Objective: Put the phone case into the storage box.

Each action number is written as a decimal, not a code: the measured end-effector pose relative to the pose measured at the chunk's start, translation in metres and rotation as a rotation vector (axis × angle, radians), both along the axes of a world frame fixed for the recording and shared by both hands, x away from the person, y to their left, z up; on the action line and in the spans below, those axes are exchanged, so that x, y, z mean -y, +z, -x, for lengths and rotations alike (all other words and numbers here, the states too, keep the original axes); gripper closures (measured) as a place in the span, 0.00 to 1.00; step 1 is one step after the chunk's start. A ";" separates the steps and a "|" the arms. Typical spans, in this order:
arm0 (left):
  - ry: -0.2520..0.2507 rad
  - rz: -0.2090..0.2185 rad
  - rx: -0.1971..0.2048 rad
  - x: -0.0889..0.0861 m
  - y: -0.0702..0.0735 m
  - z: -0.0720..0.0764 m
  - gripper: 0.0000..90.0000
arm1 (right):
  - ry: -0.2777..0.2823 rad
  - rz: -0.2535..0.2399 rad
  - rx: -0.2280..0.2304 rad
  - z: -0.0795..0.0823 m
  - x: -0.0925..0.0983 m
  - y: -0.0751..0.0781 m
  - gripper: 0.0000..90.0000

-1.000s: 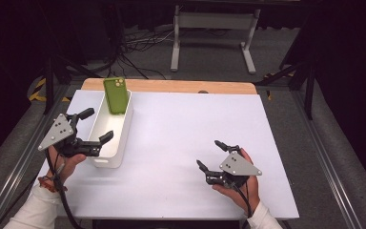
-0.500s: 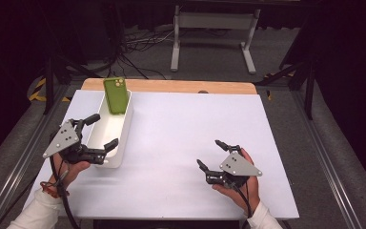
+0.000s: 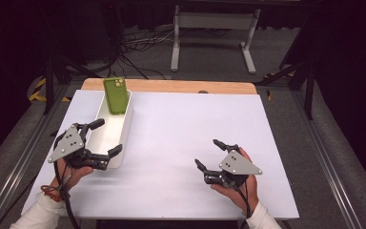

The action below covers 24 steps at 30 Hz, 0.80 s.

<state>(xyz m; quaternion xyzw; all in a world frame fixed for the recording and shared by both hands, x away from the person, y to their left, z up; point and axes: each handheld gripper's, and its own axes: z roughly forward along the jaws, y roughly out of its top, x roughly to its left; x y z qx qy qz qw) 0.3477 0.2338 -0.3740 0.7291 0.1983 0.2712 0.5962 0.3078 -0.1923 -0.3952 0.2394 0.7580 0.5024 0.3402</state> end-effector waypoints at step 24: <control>-0.055 -0.003 0.011 0.011 -0.006 0.025 0.06 | -0.010 0.017 0.011 0.002 0.004 -0.002 0.22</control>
